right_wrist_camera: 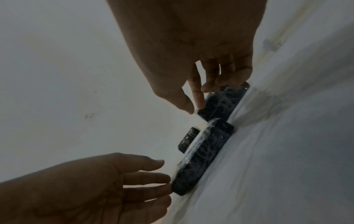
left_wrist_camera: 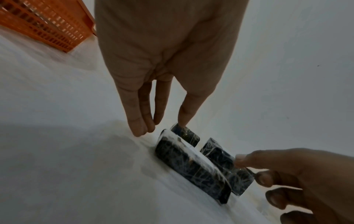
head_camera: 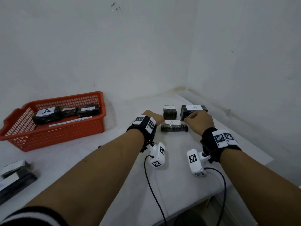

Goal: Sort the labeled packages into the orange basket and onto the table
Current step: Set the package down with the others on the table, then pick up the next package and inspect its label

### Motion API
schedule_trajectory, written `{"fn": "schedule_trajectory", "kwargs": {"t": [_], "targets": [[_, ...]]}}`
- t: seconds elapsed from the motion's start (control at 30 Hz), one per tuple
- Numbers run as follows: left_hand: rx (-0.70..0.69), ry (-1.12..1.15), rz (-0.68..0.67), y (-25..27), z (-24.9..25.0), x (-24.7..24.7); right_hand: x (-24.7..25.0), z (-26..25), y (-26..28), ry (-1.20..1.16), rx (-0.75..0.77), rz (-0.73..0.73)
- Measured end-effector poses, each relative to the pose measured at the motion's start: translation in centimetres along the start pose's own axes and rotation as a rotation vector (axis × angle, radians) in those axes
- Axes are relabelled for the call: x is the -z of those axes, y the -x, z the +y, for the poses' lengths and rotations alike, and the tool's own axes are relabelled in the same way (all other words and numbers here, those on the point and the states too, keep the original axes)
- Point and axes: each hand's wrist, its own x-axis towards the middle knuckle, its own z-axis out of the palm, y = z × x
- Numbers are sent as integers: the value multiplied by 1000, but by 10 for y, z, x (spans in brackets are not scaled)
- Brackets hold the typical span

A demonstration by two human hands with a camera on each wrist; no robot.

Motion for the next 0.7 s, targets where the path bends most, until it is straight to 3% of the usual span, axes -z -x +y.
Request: {"fn": "schedule_trajectory", "kwargs": {"t": [0.1,0.3,0.53,0.7], "targets": [[-17,-33,-30,-13,-13,17,2,-21,13,2,110,-12],[-140,-96,137,71,-28,83,-11,-78,55,-103,268,-124],[-125,-267,179,148,-100,166,-47,-148,127,-71,486,-395],[-58,-408,146,193,-156,197,-90,-184,172,-21,618,-585]]}}
